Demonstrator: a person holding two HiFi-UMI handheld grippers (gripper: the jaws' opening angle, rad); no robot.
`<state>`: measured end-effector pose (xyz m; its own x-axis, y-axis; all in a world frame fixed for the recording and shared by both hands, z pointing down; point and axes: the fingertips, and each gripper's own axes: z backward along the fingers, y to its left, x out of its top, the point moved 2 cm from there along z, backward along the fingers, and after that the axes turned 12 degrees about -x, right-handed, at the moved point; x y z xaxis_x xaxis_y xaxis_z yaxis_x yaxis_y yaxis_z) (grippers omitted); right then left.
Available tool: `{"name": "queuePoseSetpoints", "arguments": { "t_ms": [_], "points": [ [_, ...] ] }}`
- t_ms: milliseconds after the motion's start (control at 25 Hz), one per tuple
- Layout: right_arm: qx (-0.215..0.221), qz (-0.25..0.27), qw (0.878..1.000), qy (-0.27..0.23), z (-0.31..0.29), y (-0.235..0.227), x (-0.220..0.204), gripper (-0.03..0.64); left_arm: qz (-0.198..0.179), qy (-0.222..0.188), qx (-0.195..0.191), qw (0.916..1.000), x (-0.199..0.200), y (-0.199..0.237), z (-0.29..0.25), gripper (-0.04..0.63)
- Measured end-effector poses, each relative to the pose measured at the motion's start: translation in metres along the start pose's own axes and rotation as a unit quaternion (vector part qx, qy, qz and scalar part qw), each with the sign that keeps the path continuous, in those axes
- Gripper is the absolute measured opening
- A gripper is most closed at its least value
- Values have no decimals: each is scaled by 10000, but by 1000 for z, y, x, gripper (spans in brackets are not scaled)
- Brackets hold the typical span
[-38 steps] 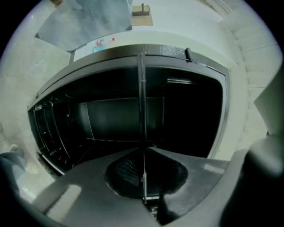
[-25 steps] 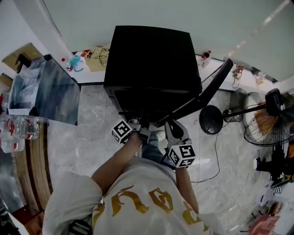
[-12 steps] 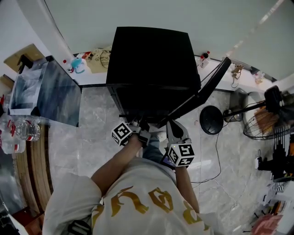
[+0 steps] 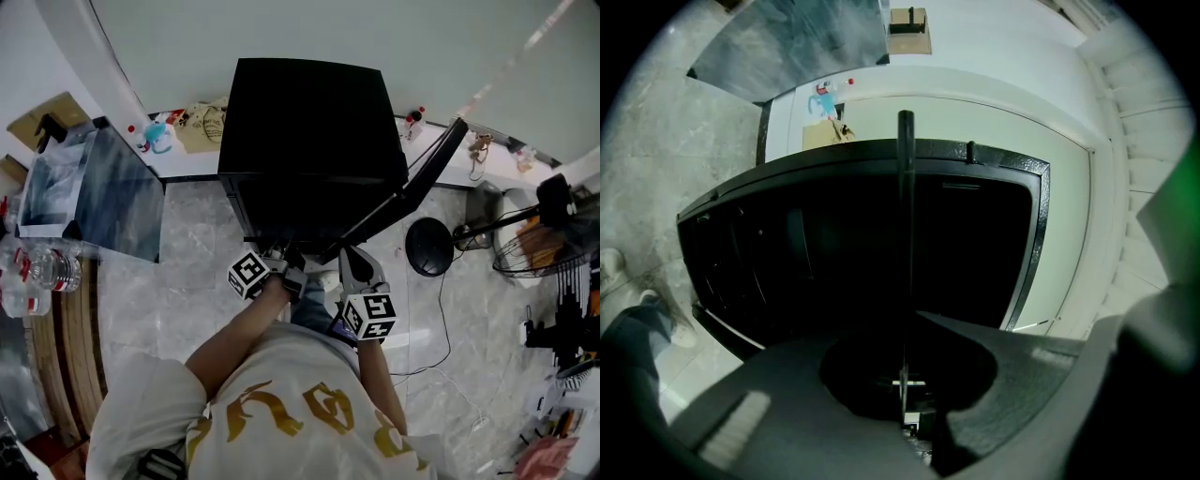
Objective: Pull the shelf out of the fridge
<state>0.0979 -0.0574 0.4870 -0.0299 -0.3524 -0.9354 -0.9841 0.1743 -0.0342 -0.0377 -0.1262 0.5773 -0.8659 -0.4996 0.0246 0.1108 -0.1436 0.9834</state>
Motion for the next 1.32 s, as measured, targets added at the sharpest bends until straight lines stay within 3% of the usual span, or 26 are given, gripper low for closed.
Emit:
{"name": "queuePoseSetpoints", "arguments": {
  "t_ms": [1320],
  "points": [
    [-26,-12,10000,81,-3,1,-2,18,220,-23,41,9997,-1,-1,0,14]
  ]
}}
